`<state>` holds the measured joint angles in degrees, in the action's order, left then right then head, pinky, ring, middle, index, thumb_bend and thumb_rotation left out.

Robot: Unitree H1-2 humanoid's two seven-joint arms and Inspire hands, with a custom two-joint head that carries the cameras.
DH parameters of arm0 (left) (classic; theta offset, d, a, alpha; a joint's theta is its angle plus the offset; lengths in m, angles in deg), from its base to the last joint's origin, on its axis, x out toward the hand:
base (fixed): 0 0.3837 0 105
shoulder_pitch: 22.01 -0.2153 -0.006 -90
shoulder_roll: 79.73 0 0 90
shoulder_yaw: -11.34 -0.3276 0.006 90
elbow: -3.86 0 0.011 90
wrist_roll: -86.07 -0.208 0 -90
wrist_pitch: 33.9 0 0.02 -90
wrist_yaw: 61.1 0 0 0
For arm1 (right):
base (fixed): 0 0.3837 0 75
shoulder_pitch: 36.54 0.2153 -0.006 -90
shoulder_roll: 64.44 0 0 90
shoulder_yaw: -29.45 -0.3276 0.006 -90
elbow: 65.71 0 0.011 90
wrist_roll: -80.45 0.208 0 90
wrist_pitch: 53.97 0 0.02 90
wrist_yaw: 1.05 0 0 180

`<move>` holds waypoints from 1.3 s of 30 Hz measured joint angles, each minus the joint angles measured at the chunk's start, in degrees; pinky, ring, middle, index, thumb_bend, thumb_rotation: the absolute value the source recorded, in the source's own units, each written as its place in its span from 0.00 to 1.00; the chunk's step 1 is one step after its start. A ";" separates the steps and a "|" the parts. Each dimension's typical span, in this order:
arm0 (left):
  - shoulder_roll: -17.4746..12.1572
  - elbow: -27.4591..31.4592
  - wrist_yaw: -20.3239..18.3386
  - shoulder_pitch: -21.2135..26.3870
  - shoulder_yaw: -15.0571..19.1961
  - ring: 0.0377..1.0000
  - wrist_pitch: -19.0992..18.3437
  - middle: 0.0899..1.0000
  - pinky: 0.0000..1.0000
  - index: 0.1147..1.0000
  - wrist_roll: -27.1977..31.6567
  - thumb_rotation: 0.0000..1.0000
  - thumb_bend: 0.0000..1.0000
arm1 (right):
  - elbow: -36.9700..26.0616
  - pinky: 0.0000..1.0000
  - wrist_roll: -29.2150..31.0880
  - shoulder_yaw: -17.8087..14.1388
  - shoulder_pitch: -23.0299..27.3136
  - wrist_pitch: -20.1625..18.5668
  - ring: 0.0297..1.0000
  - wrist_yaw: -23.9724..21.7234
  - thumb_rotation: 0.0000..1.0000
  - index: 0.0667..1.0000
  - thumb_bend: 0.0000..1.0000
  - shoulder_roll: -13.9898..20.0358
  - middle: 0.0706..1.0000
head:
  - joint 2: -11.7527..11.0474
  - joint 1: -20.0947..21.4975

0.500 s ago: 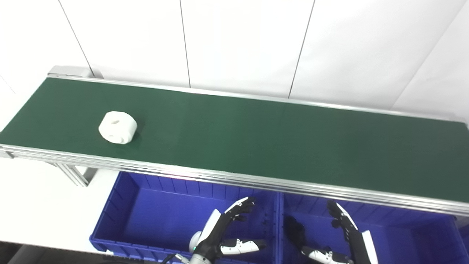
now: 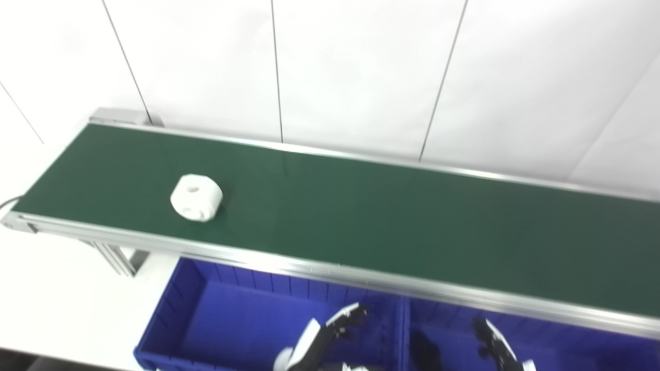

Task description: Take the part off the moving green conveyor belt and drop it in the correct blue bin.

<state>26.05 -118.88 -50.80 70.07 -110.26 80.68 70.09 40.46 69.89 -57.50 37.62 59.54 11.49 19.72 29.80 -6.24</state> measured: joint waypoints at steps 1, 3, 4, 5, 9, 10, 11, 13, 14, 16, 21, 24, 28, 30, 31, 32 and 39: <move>-0.21 0.05 0.53 0.12 -0.50 0.81 0.00 0.84 0.73 0.84 0.18 0.47 0.72 | 0.16 0.87 0.03 0.25 0.03 0.00 0.87 0.31 0.10 0.87 0.80 0.08 0.86 | 0.00 0.00; -0.82 0.54 1.61 0.12 -1.67 0.81 0.00 0.85 0.72 0.84 0.63 0.46 0.71 | 0.66 0.87 0.36 0.95 0.24 0.02 0.86 0.99 0.07 0.85 0.81 0.26 0.84 | -0.35 0.35; -1.43 1.18 2.32 0.10 -2.42 0.81 -0.01 0.85 0.72 0.84 0.66 0.45 0.71 | 1.24 0.87 0.53 1.57 0.52 0.04 0.86 1.57 0.08 0.85 0.81 0.46 0.84 | -0.70 0.70; -2.12 2.56 2.58 -0.03 -3.10 0.81 -0.01 0.85 0.72 0.84 0.71 0.44 0.71 | 1.77 0.87 0.52 2.26 0.78 0.04 0.85 2.17 0.10 0.85 0.81 0.66 0.84 | -0.62 1.23; -4.48 8.97 4.66 -0.63 -4.09 0.80 0.09 0.83 0.71 0.84 1.64 0.49 0.73 | 2.92 0.86 -0.09 4.29 1.30 0.06 0.85 4.62 0.14 0.84 0.83 1.62 0.83 | -0.45 4.03; -4.95 11.11 4.99 -0.92 -4.05 0.80 0.09 0.83 0.71 0.84 2.08 0.50 0.73 | 3.11 0.86 0.00 4.54 1.45 0.06 0.85 4.81 0.13 0.84 0.83 1.87 0.83 | -0.44 4.04; -5.50 13.40 5.11 -1.27 -3.93 0.80 0.09 0.83 0.71 0.83 2.53 0.51 0.74 | 3.14 0.86 0.23 4.70 1.48 0.07 0.85 4.99 0.13 0.84 0.84 2.15 0.82 | -0.44 4.04; -6.30 17.89 5.08 -2.03 -3.28 0.80 0.34 0.83 0.71 0.83 3.45 0.52 0.74 | 3.15 0.86 0.96 4.73 1.54 0.08 0.85 5.06 0.14 0.83 0.84 2.49 0.82 | -0.18 4.75; -6.57 19.77 5.06 -2.24 -2.88 0.81 0.41 0.84 0.71 0.82 3.58 0.53 0.74 | 3.14 0.86 1.06 4.73 1.55 0.08 0.85 5.14 0.14 0.83 0.84 2.60 0.82 | -0.01 5.01; -7.29 24.24 4.88 -2.21 -1.61 0.82 0.63 0.84 0.73 0.83 3.71 0.56 0.74 | 3.15 0.85 0.98 4.80 1.60 0.08 0.84 5.37 0.15 0.83 0.85 2.64 0.82 | 0.00 5.10; -8.81 32.41 1.35 0.01 5.13 0.82 0.78 0.85 0.74 0.84 4.55 0.54 0.71 | 3.15 0.83 1.13 5.43 1.91 0.10 0.83 5.84 0.14 0.82 0.85 2.68 0.81 | 0.43 5.54; -10.44 36.32 -2.35 2.13 9.01 0.81 -1.09 0.85 0.73 0.85 4.44 0.50 0.68 | 3.15 0.83 1.06 5.84 2.25 0.12 0.83 6.48 0.12 0.82 0.85 2.79 0.80 | 0.78 5.54; -13.48 36.31 -7.83 6.33 13.50 0.83 -3.62 0.86 0.75 0.86 3.19 0.51 0.69 | 3.18 0.83 0.41 6.38 2.97 0.15 0.83 7.98 0.16 0.82 0.85 2.92 0.81 | 1.57 6.41; -14.48 36.05 -9.75 7.85 14.55 0.83 -4.72 0.86 0.77 0.86 3.25 0.47 0.68 | 3.17 0.82 0.43 6.65 3.12 0.16 0.82 8.39 0.13 0.82 0.84 2.92 0.81 | 1.93 6.59; -15.16 35.31 -11.24 9.30 15.13 0.84 -5.96 0.86 0.78 0.86 3.27 0.43 0.68 | 3.17 0.81 0.43 6.92 3.15 0.17 0.82 8.85 0.13 0.82 0.84 2.93 0.81 | 1.93 6.59; -15.74 34.00 -12.44 10.93 15.72 0.84 -6.84 0.86 0.78 0.86 3.25 0.41 0.68 | 3.17 0.81 0.32 7.33 3.23 0.18 0.82 9.61 0.12 0.82 0.83 2.97 0.81 | 2.36 6.94; -16.85 18.61 -15.81 22.73 18.06 0.86 -8.40 0.88 0.79 0.87 0.62 0.43 0.72 | 3.14 0.80 0.02 9.82 3.90 0.25 0.82 13.50 0.10 0.82 0.81 3.11 0.81 | 3.24 7.91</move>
<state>9.20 -100.27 -66.61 92.81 -92.20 72.28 70.71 43.61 69.91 -47.68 41.52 59.80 24.99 22.82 33.04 1.67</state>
